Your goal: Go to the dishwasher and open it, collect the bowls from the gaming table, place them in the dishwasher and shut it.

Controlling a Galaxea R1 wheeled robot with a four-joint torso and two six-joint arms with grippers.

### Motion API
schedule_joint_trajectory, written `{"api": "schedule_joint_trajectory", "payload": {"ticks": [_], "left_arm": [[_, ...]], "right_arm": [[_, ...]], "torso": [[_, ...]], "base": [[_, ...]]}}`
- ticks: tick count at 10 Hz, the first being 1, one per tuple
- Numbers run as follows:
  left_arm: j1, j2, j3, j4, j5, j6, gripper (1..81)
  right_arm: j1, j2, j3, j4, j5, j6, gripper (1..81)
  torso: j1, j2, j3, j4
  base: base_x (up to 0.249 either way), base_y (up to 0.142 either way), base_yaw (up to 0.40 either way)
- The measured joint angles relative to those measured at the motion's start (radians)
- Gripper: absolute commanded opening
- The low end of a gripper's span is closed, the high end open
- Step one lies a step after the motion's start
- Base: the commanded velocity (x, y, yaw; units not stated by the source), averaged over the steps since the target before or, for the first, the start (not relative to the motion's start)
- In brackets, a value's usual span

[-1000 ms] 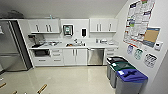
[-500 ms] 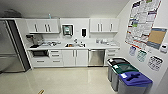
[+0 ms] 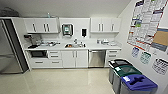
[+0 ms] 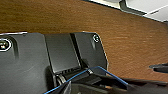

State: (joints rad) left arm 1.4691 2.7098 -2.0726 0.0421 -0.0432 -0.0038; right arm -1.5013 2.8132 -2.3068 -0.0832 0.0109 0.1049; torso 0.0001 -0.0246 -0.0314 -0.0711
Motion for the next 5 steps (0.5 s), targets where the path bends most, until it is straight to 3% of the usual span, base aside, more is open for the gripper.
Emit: {"api": "schedule_joint_trajectory", "payload": {"ticks": [5], "left_arm": [[-0.006,0.001,0.001,0.0,-0.002,0.0,81.1]], "right_arm": [[0.006,0.002,0.0,0.0,0.004,0.0,81.1]], "torso": [[0.001,0.0,0.0,0.0]], "base": [[0.135,0.0,0.0]]}}
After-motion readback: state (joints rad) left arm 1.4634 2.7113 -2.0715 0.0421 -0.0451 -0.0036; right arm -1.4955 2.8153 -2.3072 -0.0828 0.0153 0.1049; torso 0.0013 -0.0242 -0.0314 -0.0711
